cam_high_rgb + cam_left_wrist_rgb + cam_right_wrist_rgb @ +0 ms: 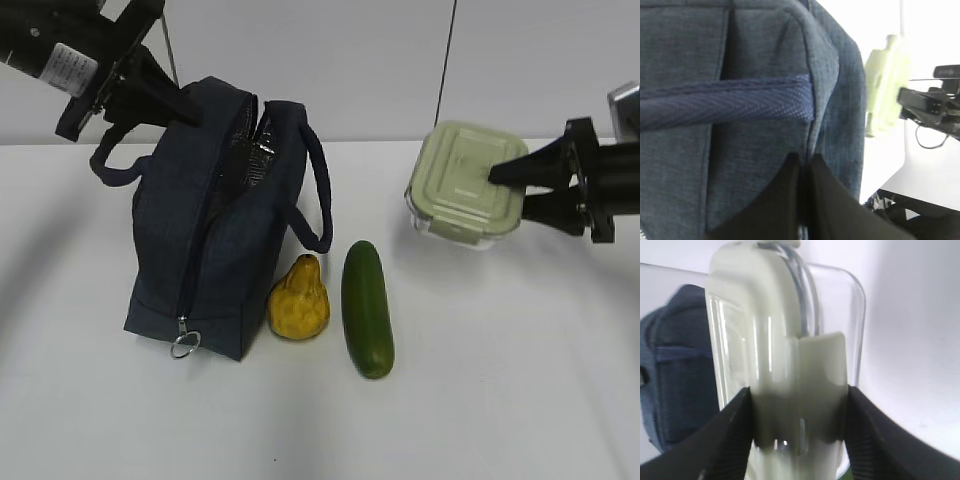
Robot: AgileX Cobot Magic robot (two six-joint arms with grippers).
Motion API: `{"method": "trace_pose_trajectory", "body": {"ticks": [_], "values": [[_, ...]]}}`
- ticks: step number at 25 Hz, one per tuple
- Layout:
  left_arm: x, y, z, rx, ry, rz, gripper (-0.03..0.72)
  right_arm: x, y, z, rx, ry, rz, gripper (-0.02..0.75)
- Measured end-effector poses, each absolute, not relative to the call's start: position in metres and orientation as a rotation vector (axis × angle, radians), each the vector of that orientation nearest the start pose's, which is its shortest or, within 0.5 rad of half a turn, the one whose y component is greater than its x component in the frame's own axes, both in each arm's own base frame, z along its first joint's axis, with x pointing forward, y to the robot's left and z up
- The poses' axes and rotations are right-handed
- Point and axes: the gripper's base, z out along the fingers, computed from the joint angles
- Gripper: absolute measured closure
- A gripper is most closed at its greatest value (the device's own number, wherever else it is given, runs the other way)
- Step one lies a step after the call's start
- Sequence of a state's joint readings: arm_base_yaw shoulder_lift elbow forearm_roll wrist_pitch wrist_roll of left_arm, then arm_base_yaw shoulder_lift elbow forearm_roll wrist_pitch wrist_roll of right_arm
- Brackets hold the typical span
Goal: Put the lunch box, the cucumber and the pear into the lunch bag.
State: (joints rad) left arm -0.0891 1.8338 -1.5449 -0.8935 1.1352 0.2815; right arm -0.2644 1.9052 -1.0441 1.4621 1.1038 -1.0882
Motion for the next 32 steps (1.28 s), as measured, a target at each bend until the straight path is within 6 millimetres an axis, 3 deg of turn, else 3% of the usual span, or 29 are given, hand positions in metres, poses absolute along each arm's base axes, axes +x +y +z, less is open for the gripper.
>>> {"method": "trace_pose_trajectory", "body": {"ticks": [3,6,9,13,18,32], "values": [[0.38,-0.1,0.3,0.103,2.591,-1.18,0.68,0.353,-0.002,0.222,0.158,2.143,1.361,0.348],[0.38,-0.101,0.301,0.108,2.583,-1.195,0.68,0.348,0.024,0.26,0.062,2.053,1.403,0.348],[0.38,-0.101,0.301,0.117,2.579,-1.195,0.68,0.346,0.061,0.282,-0.081,2.026,1.48,0.348],[0.38,-0.101,0.301,0.124,2.578,-1.194,0.68,0.342,0.101,0.297,-0.242,2.021,1.539,0.348],[0.38,-0.101,0.301,0.127,2.577,-1.193,0.68,0.341,0.124,0.297,-0.288,2.052,1.485,0.349],[0.38,-0.114,0.323,0.114,2.365,-1.53,0.68,0.365,0.125,0.245,-0.159,2.191,1.432,0.349]]}}
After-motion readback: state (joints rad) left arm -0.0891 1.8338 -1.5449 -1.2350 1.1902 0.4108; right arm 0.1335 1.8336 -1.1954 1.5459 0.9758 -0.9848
